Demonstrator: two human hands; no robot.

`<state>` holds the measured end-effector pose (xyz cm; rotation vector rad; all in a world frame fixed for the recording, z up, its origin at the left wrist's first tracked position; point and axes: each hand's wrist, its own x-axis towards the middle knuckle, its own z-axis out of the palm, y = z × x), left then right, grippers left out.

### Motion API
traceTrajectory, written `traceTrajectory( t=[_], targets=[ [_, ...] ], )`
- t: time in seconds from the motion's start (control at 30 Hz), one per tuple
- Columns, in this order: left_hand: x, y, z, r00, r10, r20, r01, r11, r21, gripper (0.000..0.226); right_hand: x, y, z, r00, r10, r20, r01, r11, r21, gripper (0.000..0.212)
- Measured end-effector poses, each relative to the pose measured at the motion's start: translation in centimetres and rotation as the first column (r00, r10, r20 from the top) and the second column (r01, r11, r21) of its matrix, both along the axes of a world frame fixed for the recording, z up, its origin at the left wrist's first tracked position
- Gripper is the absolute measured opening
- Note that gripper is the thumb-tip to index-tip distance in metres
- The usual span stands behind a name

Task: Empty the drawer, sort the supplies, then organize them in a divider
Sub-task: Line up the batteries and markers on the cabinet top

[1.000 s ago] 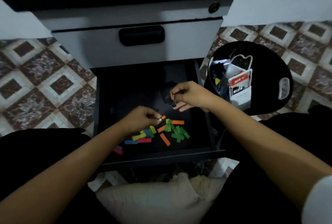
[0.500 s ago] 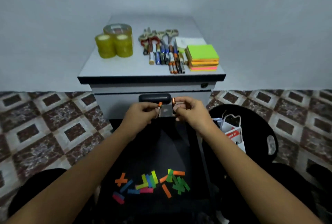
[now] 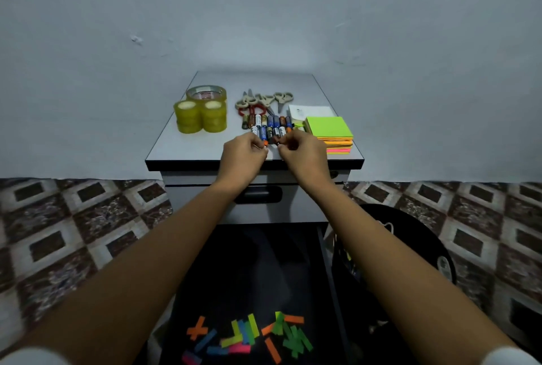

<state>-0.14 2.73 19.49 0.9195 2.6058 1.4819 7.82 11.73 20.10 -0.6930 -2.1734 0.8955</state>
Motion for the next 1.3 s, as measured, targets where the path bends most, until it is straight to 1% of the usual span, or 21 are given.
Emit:
traceTrajectory(
  t=[0.2,0.33,0.43,0.57,0.63,0.77,0.87,1.0,1.13,1.3],
  targets=[
    [-0.4,0.6,-0.3,0.999,0.036,-0.024,-0.038,0.997,-0.065,0.011,-1.1,0.3,-0.7,0.994,0.019,0.104,-0.048,0.958,0.282,0.015],
    [-0.3,0.6,-0.4,0.999,0.034,-0.011,-0.035,0.998,-0.048,0.011,-1.3,0.5,-1.2,0.989,-0.005,0.146,-0.054,0.918,0.392,0.016],
    [-0.1,0.4,-0.5,1.000,0.013,0.009,-0.013,1.000,-0.027,0.015,-1.5,0.7,-1.5,0.985,-0.012,0.174,-0.068,0.894,0.443,0.019],
    [0.1,-0.2,-0.7,0.997,-0.065,-0.032,0.062,0.996,-0.061,0.022,-1.4,1.0,-1.8,0.982,0.003,0.188,-0.092,0.880,0.466,0.022],
    [0.1,-0.6,-1.0,0.993,-0.089,-0.081,0.082,0.993,-0.083,0.025,-1.2,1.1,-1.7,0.986,0.017,0.164,-0.092,0.883,0.460,0.021],
    [-0.3,-1.2,-1.4,0.980,-0.070,-0.184,0.033,0.979,-0.202,0.030,-0.3,1.0,-1.7,1.000,0.002,0.027,-0.014,0.896,0.443,0.017],
    [-0.5,-1.2,-1.4,0.975,-0.083,-0.206,0.029,0.968,-0.249,0.031,0.8,0.9,-2.5,0.998,-0.060,0.015,0.046,0.879,0.475,0.018],
    [-0.6,-0.9,-1.4,0.966,-0.117,-0.228,0.057,0.965,-0.256,0.027,1.6,1.4,-3.8,0.992,-0.123,0.041,0.089,0.873,0.479,0.022],
    [-0.5,-0.4,-1.4,0.964,-0.140,-0.227,0.086,0.969,-0.232,0.025,1.6,1.6,-4.2,0.990,-0.126,0.060,0.085,0.887,0.453,0.024],
    [-0.7,0.1,-1.4,0.964,-0.149,-0.221,0.101,0.971,-0.216,0.029,1.3,1.7,-4.0,0.992,-0.110,0.066,0.068,0.887,0.457,0.022]
  ],
)
